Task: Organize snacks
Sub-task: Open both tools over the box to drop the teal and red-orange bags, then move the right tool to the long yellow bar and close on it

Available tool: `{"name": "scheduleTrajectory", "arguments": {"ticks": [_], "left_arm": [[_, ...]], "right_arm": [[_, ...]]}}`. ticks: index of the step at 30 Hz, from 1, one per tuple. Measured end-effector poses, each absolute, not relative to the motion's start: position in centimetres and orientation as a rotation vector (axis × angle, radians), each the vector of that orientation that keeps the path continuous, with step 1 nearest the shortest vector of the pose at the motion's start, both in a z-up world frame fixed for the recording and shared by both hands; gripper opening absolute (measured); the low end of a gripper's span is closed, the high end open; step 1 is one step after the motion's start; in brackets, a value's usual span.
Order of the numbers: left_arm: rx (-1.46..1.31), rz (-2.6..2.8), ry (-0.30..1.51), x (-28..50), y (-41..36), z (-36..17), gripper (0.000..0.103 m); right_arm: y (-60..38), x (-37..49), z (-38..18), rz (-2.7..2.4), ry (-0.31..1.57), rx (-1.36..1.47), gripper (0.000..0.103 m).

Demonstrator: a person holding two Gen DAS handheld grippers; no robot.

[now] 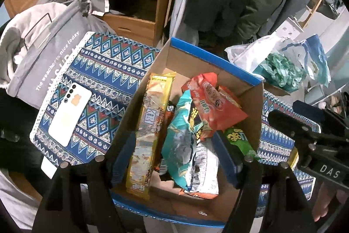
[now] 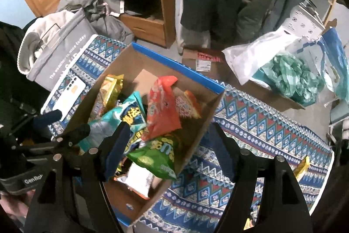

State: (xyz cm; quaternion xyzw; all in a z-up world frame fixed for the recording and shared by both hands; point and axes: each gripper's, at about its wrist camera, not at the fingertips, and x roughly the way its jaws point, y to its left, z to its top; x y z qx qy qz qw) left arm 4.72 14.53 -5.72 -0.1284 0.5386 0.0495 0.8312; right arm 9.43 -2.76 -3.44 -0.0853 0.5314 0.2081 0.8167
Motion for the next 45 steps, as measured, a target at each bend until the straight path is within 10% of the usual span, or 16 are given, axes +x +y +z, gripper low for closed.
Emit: {"name": "scheduleTrajectory", "arguments": {"ticks": [45], "left_arm": [[0.093,-0.143,1.173,6.4,-7.0,-6.4,0.075]], "right_arm": [[-28.8,6.3,-10.1,0.017,1.263,0.023,0.075]]}}
